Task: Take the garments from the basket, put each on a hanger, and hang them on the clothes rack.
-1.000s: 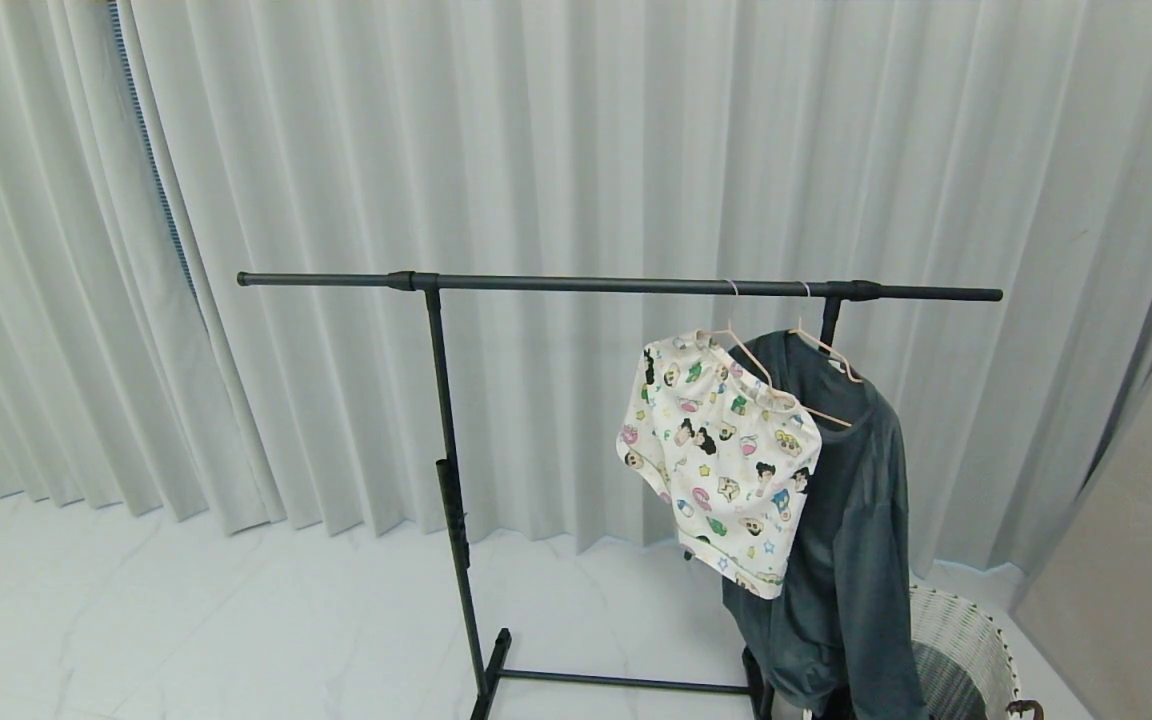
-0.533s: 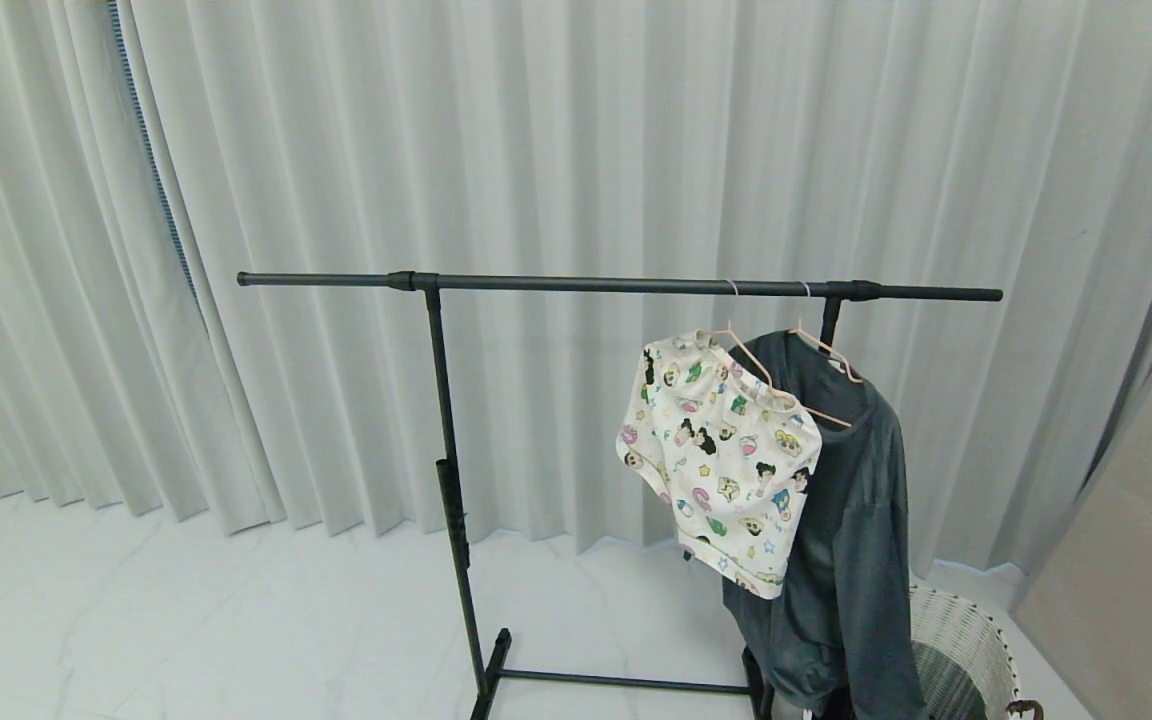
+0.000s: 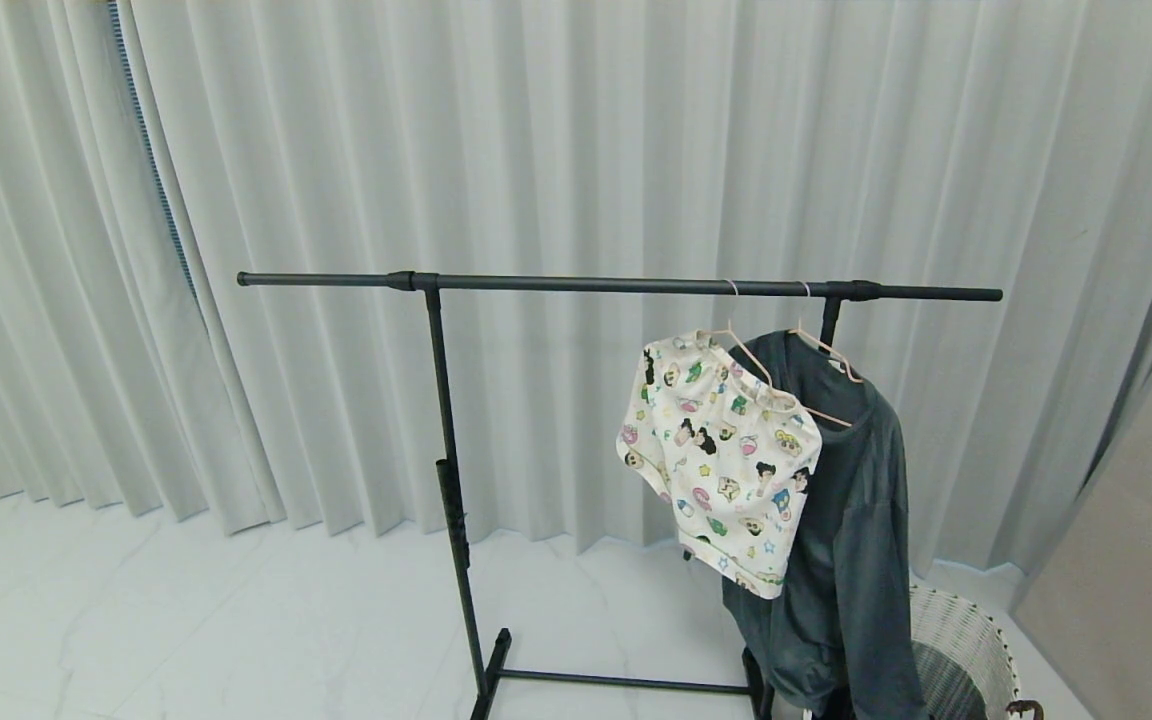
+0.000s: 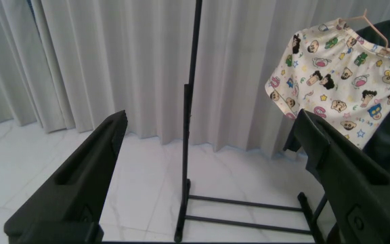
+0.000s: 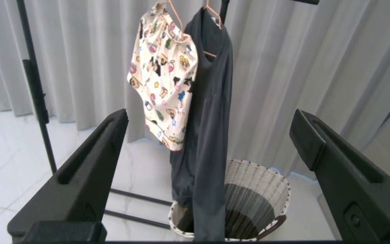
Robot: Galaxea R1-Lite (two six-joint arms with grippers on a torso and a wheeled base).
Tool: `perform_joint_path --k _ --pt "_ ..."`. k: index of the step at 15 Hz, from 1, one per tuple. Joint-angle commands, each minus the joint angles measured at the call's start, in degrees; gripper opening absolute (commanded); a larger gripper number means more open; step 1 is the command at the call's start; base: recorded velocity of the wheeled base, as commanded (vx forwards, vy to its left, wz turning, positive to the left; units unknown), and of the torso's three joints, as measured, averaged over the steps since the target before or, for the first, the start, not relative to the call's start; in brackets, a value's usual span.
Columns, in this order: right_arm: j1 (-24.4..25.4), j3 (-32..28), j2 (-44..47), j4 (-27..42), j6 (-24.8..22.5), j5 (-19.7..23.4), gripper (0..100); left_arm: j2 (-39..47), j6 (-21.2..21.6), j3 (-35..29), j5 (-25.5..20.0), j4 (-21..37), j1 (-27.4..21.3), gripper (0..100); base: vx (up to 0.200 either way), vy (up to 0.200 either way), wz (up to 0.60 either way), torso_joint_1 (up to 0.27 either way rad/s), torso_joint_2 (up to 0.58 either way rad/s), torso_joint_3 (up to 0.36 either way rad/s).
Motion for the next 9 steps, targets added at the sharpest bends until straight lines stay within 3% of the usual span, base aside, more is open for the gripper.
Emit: perform_joint_path --k 1,9 --pt "0.0 0.0 -0.1 0.0 0.0 0.0 100 0.0 0.0 0.0 0.0 0.0 0.0 100 0.000 0.000 0.00 0.000 0.00 0.000" --pt "0.0 0.0 -0.1 0.0 0.0 0.0 100 0.0 0.0 0.0 0.0 0.0 0.0 100 0.000 0.000 0.00 0.000 0.00 0.000"
